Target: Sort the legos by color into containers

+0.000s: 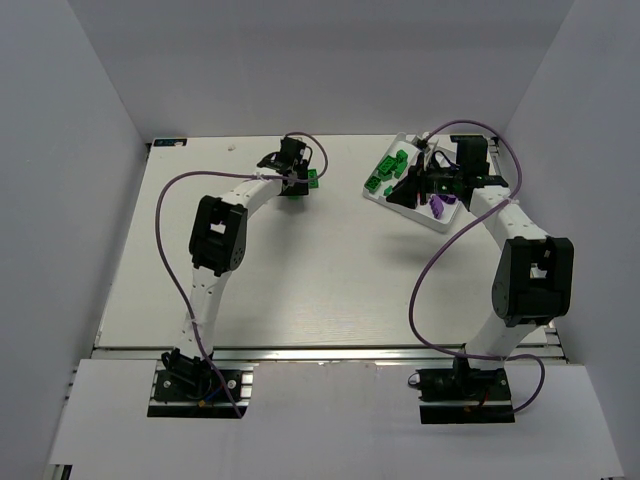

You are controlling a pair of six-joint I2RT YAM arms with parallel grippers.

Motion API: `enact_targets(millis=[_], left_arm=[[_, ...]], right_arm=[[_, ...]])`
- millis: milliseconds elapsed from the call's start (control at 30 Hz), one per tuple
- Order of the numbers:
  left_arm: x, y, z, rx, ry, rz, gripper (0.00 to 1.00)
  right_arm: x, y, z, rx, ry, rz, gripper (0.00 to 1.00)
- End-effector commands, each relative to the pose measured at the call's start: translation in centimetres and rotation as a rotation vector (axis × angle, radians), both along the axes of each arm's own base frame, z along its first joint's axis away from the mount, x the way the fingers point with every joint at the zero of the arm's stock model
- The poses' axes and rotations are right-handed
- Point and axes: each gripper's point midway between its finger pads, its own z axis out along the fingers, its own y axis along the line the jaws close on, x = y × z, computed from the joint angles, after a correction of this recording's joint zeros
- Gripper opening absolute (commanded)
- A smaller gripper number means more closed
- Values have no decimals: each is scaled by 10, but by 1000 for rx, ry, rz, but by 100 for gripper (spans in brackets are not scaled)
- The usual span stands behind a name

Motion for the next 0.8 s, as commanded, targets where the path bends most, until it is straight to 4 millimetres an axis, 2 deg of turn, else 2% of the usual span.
enact_targets(millis=[0, 133, 233, 267, 300, 433, 500, 567, 600, 633, 667, 700, 767], left_arm=[[7, -1, 10, -7, -28, 5, 59], [7, 3, 10, 8, -35, 15, 54], [8, 2, 16, 0, -49, 16, 43], [8, 0, 19, -12, -54, 10, 35], [7, -2, 22, -22, -59, 7, 32], [4, -17, 51, -106, -118, -22, 17], [-8, -33, 69, -170, -134, -76, 11], [-18, -49, 91, -236, -170, -119, 8], [-23, -67, 102, -297, -189, -156, 6], [-30, -79, 109, -344, -194, -191, 6], [-39, -85, 107, -370, -184, -210, 4], [-46, -102, 124, -423, -213, -248, 3], [-55, -119, 133, -468, -229, -283, 3]], right_arm=[[-2, 1, 14, 21, -34, 10, 53], [-3, 1, 14, 23, -27, 8, 52], [-4, 1, 15, 25, -24, 8, 53], [-5, 1, 15, 25, -26, 10, 52], [-6, 1, 15, 24, -25, 9, 53], [-6, -1, 15, 11, -35, 2, 51], [-7, -2, 16, 2, -45, -1, 46], [-6, -4, 18, -10, -53, -14, 36], [-5, -5, 19, -14, -56, -20, 29], [-4, -7, 19, -16, -53, -31, 21], [-2, -9, 21, -16, -48, -46, 7], [-2, -10, 22, -16, -46, -53, 3], [0, -15, 24, -16, -39, -86, 0]])
